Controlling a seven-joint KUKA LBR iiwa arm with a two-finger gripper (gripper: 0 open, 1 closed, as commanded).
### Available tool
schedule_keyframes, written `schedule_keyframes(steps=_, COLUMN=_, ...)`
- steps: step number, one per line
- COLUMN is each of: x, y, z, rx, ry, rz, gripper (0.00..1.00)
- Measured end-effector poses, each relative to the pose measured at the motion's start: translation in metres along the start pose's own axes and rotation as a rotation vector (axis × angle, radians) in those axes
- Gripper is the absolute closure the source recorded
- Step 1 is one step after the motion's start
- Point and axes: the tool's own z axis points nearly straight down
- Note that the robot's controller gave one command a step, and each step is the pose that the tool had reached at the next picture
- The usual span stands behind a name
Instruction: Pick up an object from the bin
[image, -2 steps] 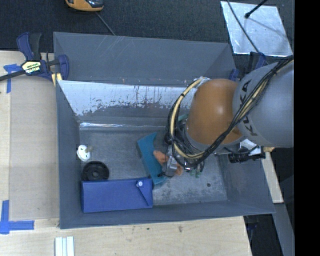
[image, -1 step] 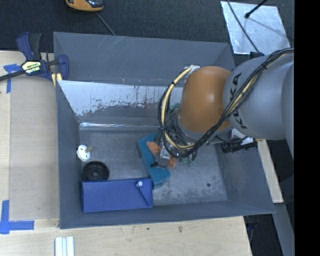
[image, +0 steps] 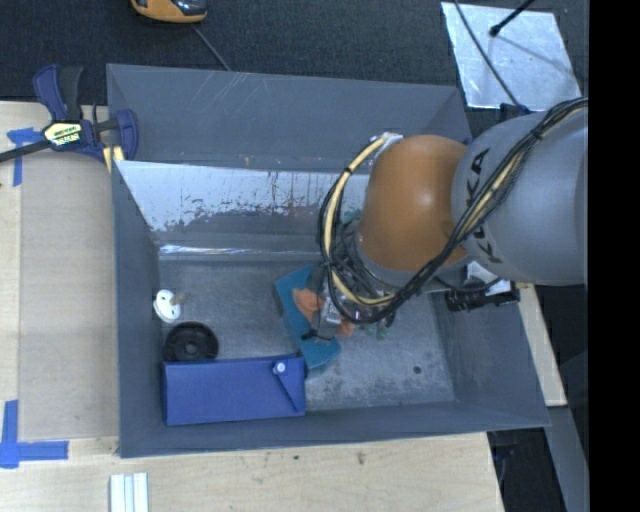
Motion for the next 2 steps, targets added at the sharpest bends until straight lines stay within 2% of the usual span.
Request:
schedule_keyframes(steps=1, x=-0.019, y=0.001, z=-0.026, rx=-0.001, ry=0.001, rz=0.008, gripper=1.0)
schedule_keyframes(steps=2, x=-0.009, y=0.001, z=-0.072, rx=0.001, ry=0.002, rz=0.019, gripper=1.0)
